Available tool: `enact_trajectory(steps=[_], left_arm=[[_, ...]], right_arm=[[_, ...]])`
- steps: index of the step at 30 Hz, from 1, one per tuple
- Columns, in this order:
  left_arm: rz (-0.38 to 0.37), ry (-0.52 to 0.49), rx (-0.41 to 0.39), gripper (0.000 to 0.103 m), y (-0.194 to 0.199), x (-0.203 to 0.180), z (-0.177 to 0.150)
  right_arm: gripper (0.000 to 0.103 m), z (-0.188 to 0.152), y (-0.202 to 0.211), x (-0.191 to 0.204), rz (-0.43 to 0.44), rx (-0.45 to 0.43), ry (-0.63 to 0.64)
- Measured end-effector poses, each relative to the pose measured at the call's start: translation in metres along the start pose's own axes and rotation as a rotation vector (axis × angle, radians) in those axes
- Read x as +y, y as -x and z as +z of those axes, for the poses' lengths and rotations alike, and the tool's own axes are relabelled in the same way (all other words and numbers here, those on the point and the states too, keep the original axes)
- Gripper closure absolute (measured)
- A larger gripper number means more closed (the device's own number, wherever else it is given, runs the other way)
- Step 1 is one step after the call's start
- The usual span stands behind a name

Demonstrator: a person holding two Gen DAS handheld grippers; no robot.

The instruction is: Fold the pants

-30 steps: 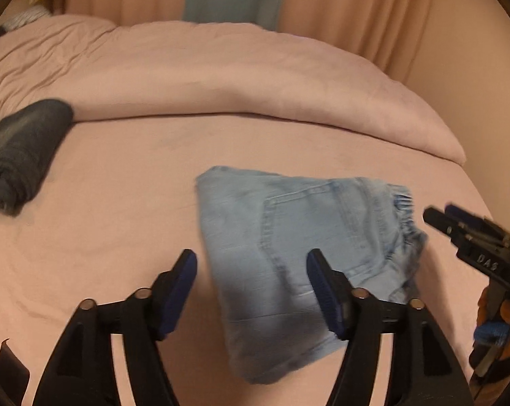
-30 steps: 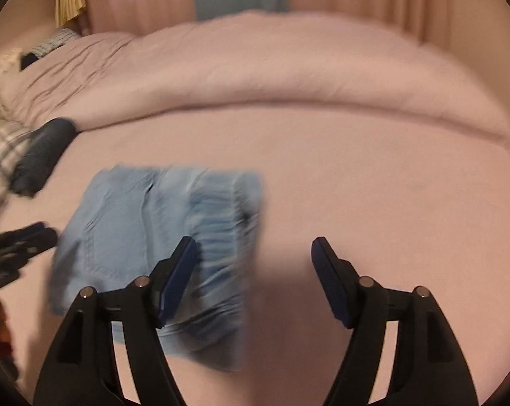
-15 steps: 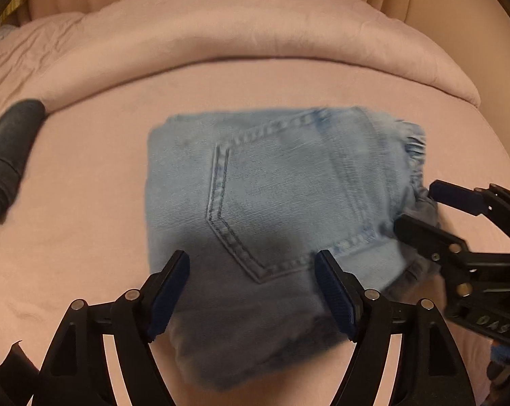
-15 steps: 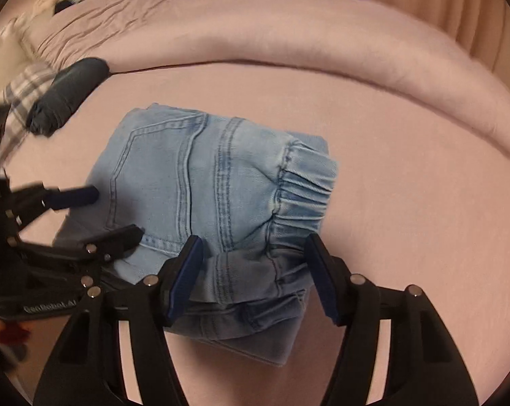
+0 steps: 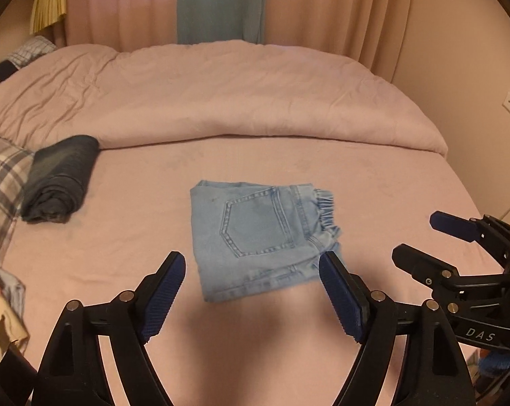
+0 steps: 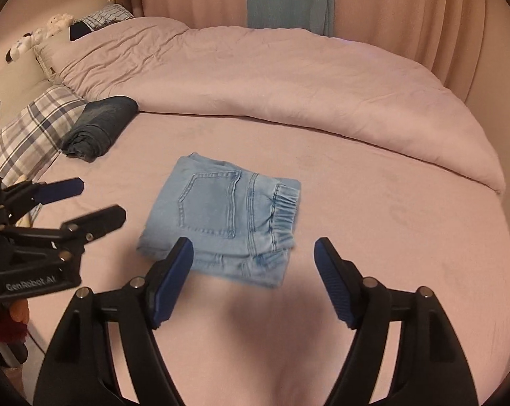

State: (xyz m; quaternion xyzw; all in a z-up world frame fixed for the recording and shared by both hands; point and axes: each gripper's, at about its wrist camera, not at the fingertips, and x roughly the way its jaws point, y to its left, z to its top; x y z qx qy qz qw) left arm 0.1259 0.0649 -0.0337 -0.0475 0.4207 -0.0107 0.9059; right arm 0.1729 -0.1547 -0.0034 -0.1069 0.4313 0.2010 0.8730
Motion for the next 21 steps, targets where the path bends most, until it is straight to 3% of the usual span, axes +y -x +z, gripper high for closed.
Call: enact_trajectory(steps=[8, 21], left_arm=[[0.056, -0.017, -0.002, 0.022, 0.030, -0.010, -0.006], [0.120, -0.046, 0.012, 0.022, 0.043, -0.024, -0.016]], right_arm=[[0.028, -0.008, 0.053, 0.003, -0.008, -0.034, -0.025], [0.028, -0.011, 0.084, 0.008, -0.009, -0.085, -0.012]])
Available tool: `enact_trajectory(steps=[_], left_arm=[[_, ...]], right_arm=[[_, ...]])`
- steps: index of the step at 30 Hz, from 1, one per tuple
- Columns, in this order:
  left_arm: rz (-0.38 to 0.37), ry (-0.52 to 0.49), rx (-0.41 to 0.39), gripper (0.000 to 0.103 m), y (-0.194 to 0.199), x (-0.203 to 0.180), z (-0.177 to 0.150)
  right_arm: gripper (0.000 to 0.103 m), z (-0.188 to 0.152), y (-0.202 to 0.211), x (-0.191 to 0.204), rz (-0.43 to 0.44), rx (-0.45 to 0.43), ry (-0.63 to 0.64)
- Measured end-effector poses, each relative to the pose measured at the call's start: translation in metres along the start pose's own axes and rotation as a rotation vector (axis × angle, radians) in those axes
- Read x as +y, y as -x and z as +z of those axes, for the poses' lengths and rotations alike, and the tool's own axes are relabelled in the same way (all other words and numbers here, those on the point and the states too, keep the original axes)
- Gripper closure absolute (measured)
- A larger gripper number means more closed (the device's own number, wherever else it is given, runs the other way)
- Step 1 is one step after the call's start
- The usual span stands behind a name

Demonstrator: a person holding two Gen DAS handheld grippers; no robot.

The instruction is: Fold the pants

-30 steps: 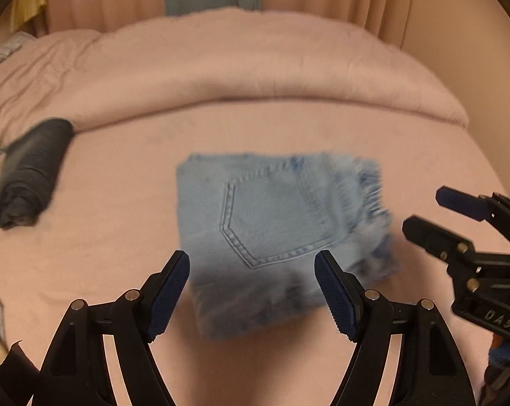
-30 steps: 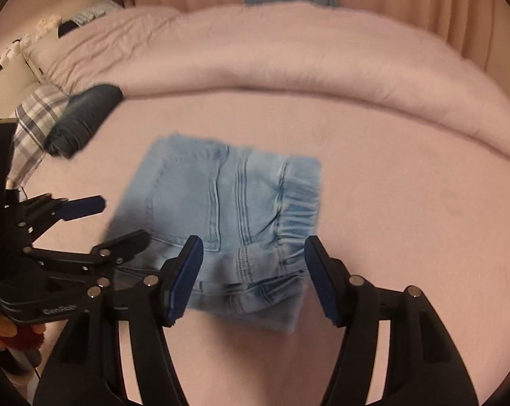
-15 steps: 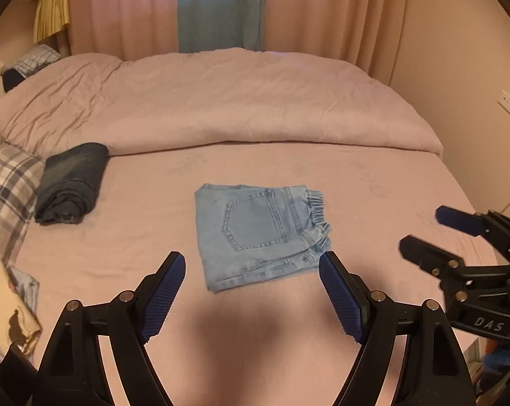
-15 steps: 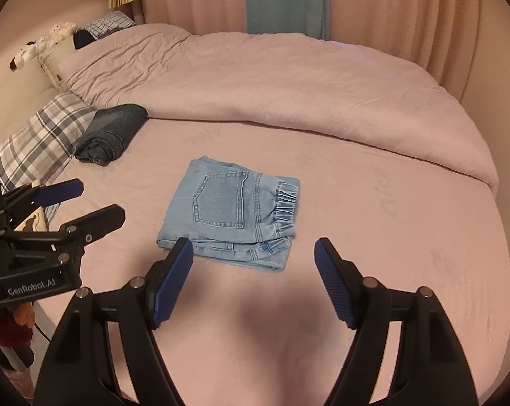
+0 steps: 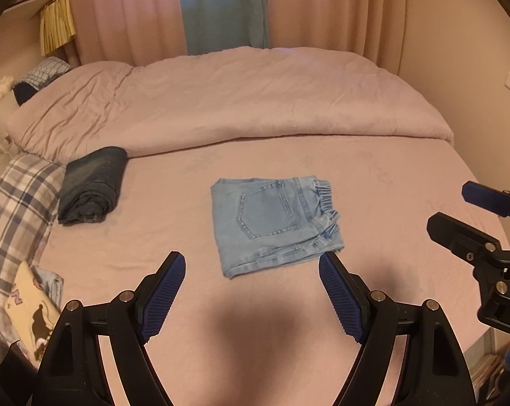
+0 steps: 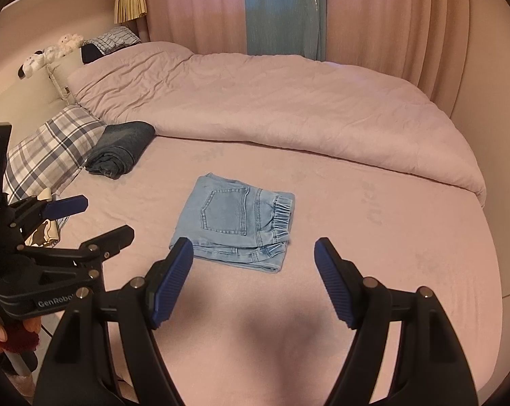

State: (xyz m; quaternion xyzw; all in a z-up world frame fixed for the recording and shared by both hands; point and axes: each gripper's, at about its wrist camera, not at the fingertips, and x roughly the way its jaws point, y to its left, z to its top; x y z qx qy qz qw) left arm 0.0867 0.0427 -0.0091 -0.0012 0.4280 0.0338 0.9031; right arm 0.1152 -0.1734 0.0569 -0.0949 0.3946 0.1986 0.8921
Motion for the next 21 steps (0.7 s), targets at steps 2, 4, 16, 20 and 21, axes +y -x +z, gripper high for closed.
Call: enact_trajectory(steps=[2, 4, 16, 20, 21], left_arm=[[0.004, 0.000, 0.003, 0.022, 0.000, 0.000, -0.002], [0.006, -0.005, 0.003, 0.022, 0.001, -0.002, -0.002], [0.011, -0.016, -0.009, 0.022, 0.009, -0.008, -0.004], [0.015, -0.016, -0.010, 0.022, 0.010, -0.009, -0.005], [0.013, -0.017, -0.010, 0.022, 0.010, -0.010, -0.004]], right_arm=[[0.028, 0.000, 0.001, 0.000, 0.001, -0.001, 0.002], [0.028, 0.000, 0.002, -0.001, 0.001, -0.004, 0.000], [0.028, 0.001, 0.007, -0.005, -0.002, -0.017, 0.000], [0.028, 0.001, 0.008, -0.006, -0.002, -0.021, 0.002], [0.028, 0.001, 0.009, -0.006, -0.003, -0.022, 0.003]])
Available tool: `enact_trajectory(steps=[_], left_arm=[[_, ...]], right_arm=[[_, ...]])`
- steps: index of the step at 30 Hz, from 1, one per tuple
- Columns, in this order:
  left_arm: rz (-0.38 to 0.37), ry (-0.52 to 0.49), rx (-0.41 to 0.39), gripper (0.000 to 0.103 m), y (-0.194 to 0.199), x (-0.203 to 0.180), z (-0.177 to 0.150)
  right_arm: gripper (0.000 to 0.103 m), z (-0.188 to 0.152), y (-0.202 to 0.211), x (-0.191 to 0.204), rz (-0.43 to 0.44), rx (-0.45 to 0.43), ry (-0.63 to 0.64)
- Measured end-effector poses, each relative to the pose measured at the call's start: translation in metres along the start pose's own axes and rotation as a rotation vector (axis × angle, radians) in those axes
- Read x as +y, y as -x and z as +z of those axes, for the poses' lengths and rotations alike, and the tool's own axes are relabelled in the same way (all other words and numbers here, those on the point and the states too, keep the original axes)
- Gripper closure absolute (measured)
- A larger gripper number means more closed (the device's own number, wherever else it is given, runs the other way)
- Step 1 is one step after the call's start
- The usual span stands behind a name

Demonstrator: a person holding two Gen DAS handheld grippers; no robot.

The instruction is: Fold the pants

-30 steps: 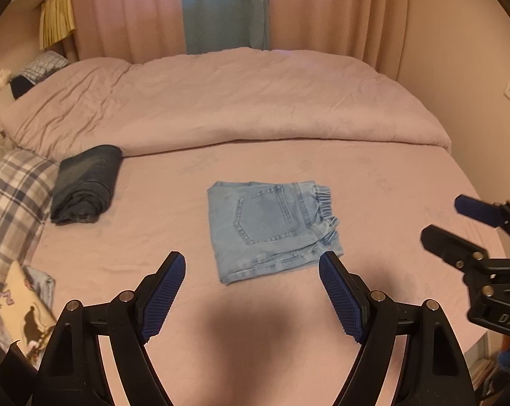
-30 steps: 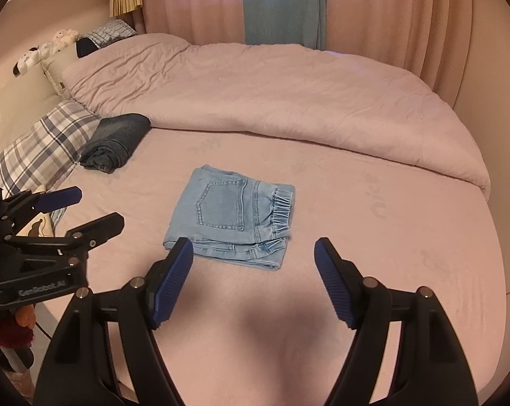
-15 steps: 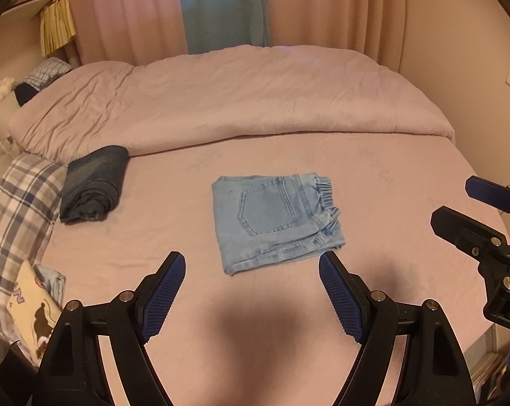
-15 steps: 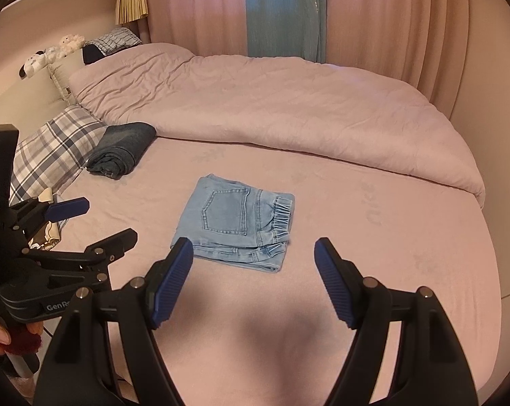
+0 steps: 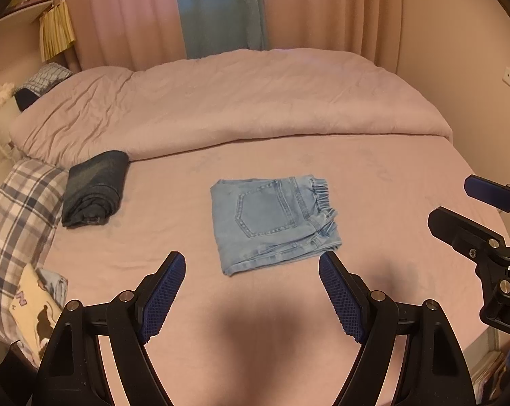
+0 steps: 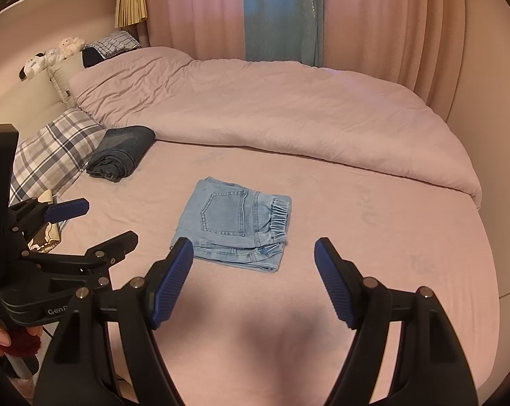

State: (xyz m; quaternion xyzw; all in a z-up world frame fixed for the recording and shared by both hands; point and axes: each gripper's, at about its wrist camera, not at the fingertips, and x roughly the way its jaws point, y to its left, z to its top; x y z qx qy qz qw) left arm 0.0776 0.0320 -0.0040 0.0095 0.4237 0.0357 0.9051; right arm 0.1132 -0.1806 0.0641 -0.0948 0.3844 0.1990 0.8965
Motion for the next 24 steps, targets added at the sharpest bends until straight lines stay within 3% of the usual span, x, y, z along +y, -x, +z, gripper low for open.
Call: enact_trajectory(steps=[24], left_arm=[[-0.002, -0.008, -0.016, 0.022, 0.0081, -0.0085, 0.0028]], right_arm=[[0.028, 0.0000, 0.0073, 0.0013, -0.005, -0.011, 0.001]])
